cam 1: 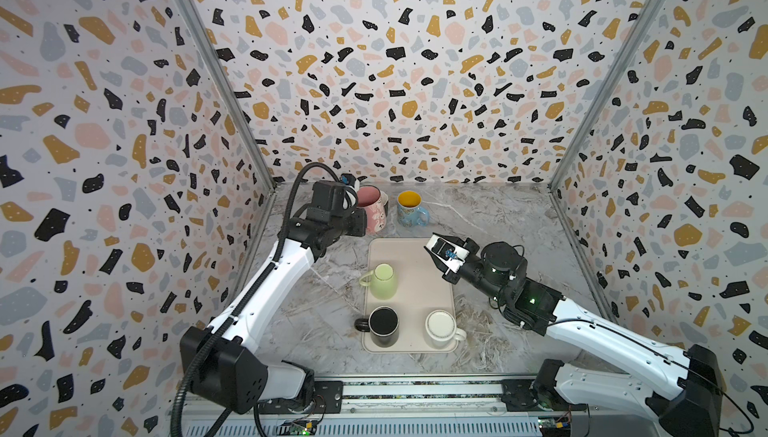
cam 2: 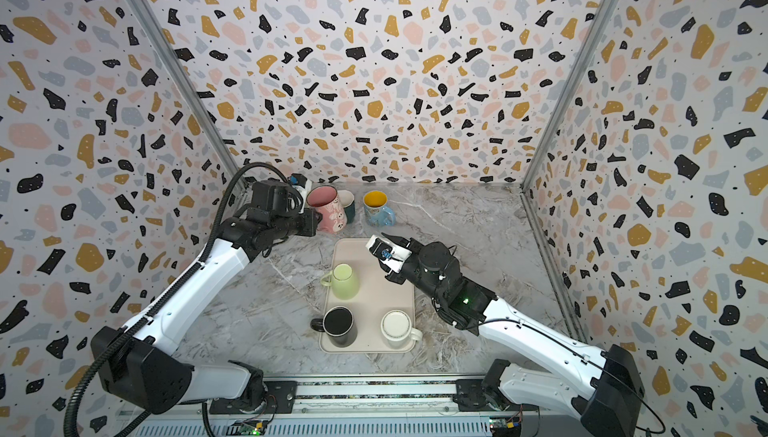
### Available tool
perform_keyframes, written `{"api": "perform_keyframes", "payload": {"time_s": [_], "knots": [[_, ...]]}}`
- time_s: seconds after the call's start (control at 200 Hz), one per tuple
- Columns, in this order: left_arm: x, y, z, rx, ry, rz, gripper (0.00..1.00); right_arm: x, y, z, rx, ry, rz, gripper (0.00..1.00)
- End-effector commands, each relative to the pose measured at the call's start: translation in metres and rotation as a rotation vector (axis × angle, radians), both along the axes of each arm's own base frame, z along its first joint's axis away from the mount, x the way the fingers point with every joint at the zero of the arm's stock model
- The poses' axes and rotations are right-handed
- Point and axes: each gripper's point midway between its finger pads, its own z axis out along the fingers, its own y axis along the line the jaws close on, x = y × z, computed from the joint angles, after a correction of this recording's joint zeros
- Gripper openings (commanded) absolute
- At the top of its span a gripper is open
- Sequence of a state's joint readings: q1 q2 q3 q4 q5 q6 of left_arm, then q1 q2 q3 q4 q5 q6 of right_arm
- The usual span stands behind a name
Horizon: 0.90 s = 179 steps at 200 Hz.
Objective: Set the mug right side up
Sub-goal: 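Carry the pink mug toward the far mugs with the left gripper while the right withdraws, then lower the pink mug beside the grey mug and open the left gripper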
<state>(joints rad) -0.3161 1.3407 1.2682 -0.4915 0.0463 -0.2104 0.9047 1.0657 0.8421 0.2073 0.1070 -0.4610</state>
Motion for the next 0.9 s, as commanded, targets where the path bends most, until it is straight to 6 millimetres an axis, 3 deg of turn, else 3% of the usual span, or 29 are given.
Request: {"api": "perform_keyframes", "payload": {"time_s": [0.0, 0.531, 0.891], "knots": [[0.028, 0.035, 0.049, 0.005, -0.245, 0.18, 0.0, 0.005, -0.008, 0.005, 0.029, 0.012, -0.04, 0.39], [0.038, 0.086, -0.02, 0.093, -0.246, 0.426, 0.0, 0.016, -0.018, -0.001, 0.053, 0.05, -0.081, 0.38], [0.041, 0.096, -0.062, 0.049, -0.249, 0.504, 0.0, 0.02, -0.021, -0.003, 0.059, 0.059, -0.1, 0.38]]}}
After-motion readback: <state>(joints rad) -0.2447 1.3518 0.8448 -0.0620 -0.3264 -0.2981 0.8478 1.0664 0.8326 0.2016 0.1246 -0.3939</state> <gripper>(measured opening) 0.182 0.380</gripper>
